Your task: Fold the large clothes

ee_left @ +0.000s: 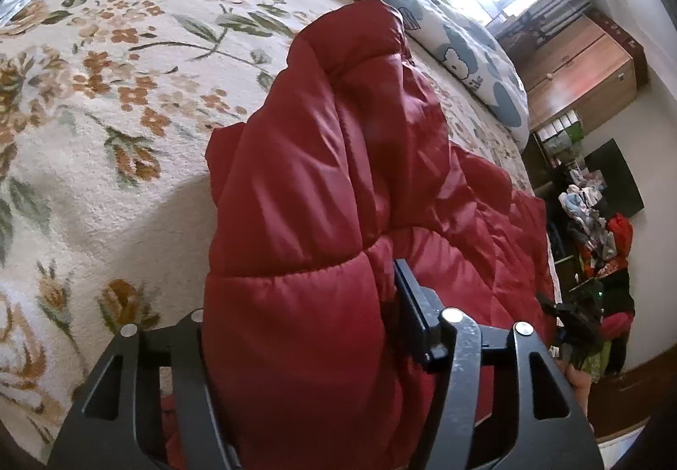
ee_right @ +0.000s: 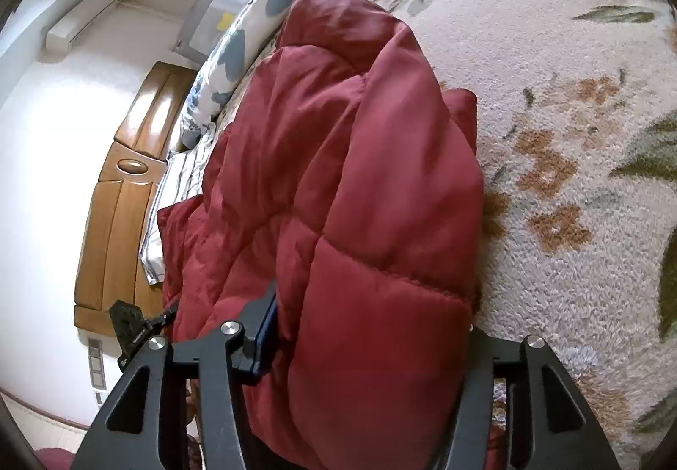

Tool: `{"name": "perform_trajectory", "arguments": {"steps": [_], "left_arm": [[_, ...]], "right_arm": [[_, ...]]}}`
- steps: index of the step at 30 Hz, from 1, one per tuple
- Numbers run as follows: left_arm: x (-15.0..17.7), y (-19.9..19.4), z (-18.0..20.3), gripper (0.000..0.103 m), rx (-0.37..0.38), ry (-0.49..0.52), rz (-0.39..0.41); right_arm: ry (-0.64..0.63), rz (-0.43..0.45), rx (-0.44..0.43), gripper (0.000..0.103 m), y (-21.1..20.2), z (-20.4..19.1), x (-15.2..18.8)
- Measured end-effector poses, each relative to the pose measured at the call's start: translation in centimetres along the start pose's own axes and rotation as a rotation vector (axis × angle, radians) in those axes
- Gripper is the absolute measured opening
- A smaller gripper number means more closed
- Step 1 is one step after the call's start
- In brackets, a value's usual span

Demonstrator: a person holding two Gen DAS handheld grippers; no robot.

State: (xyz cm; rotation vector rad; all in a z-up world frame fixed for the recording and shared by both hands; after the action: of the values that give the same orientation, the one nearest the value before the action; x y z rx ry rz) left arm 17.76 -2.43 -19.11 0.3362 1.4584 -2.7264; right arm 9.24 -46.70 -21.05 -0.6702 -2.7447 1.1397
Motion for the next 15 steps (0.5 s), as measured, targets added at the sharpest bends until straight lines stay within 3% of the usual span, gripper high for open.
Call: {"name": "perform_trajectory", "arguments": {"steps": [5,8,15], "left_arm": [[0.0,-0.2,-0.2,0.068,-0.026,-0.001,0.004],[0.0,-0.5,-0.3,0.077,-0.076,0.004,0.008],[-1.0,-1.9,-0.1,0.078,-0.127,0.031,0.039]], "right_arm": [[0.010,0.006,0.003,0.062,0.0,0.3,0.5],[0.012,0.007,0.025,0.071,0.0,0.5,0.6],[-0.011,0.036,0.117,0.085,-1.4,0.4,0.0]]}}
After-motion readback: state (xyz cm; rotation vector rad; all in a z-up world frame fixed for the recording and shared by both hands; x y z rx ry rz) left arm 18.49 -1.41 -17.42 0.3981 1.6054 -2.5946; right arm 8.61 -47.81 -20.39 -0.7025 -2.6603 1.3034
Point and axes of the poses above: each gripper's, at about its wrist camera, not at the fingertips, and y roughly the way its jaws point, z to its right, x to its underside, the point moved 9 cm from there along y, roughly the way its jaws point, and after that the axes turned 13 degrees about -z, right-handed, at the moved point
